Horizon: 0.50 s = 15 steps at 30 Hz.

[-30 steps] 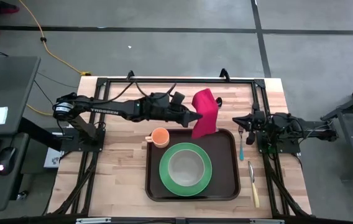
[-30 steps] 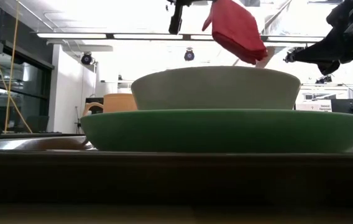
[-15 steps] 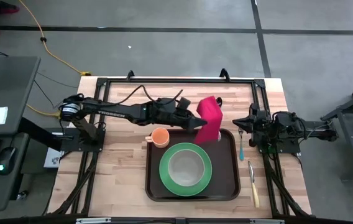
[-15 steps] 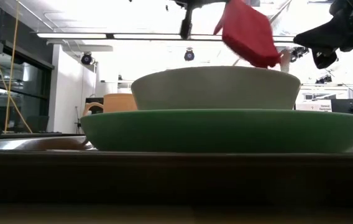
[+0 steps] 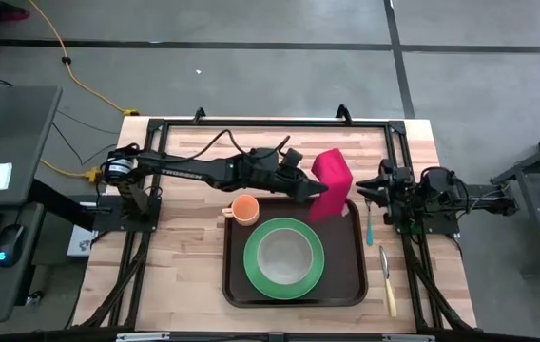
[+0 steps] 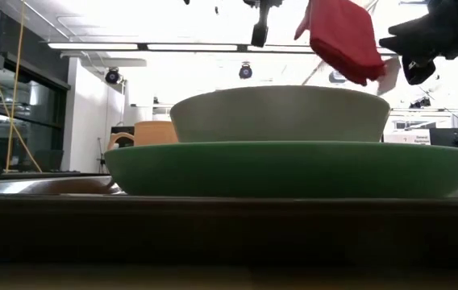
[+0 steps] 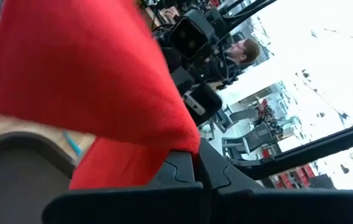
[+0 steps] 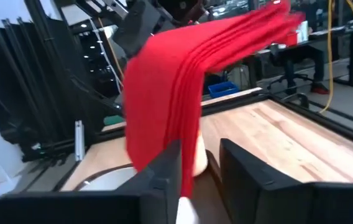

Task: Set up tray
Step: Put the red table napkin to the right of the green plate on the brown serving tray

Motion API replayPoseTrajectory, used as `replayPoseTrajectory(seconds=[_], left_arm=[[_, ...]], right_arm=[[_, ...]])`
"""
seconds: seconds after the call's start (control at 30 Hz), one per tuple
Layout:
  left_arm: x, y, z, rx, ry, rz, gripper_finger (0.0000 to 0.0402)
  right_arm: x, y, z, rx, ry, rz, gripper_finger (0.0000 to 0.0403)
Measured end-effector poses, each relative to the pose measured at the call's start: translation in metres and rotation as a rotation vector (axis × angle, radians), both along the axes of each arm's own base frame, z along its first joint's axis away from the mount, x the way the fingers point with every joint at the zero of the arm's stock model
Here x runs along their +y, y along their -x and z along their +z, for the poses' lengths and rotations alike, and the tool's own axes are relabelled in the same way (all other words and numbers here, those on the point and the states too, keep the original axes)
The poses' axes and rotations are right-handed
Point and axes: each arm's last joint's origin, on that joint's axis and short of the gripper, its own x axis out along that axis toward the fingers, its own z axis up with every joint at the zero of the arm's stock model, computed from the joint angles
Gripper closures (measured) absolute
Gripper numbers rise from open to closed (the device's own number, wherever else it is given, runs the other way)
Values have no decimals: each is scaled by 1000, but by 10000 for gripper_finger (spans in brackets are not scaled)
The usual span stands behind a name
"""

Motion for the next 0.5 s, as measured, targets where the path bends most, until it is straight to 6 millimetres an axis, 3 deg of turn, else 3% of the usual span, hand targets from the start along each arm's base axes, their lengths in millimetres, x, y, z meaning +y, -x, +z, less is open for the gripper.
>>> replayPoseTrajectory(seconds=[0.5], left_arm=[[0,0,-1,8,-1,4,389]], right_arm=[[2,-5,2,-7,-107,79,249]])
